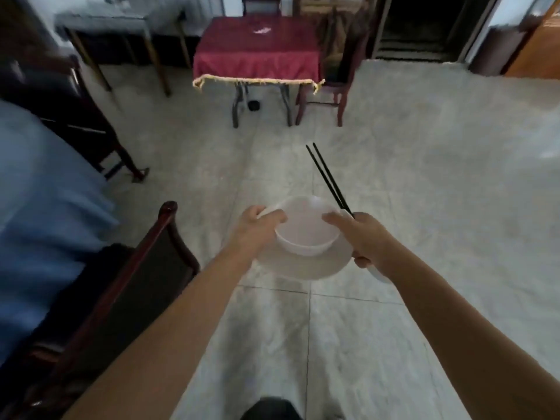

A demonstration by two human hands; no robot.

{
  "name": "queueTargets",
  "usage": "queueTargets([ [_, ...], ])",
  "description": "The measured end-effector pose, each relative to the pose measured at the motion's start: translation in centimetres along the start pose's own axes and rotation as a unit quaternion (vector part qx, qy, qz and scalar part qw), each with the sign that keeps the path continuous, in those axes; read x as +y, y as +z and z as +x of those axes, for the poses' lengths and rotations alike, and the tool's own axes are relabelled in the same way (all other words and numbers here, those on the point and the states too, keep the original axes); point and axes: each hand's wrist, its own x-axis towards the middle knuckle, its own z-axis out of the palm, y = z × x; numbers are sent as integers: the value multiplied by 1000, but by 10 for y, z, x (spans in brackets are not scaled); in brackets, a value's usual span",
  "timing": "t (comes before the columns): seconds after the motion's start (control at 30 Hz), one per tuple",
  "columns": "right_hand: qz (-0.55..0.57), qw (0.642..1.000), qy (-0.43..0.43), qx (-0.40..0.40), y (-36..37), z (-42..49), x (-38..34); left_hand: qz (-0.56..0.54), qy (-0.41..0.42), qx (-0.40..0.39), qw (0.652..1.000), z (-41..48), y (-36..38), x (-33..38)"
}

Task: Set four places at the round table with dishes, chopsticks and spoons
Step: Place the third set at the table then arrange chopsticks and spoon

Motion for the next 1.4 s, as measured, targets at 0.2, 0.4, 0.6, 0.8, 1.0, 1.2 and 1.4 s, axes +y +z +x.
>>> queueTargets([
  [0.2,-96,983,-63,-146,17,216,-141,-89,-51,180,978,159,-35,75],
  [0.4,-118,961,-112,-222,80,438,-262,-165,-22,287,943,368,-89,135],
  [0.6,-162,939,-130,-274,125,615,-401,-206,-34,318,925,530,-149,217],
  [0.8,-218,893,-211,-332,261,780,-545,-189,-52,408,892,706,-285,261],
  [1.0,-263,818,-257,-442,439,883,-674,-240,-72,515,820,807,-425,276],
  [1.2,-309,729,-278,-545,631,882,-784,-256,-79,629,730,830,-589,274],
  [1.4,-305,722,-276,-556,825,913,-847,-277,-70,647,707,900,-769,229],
])
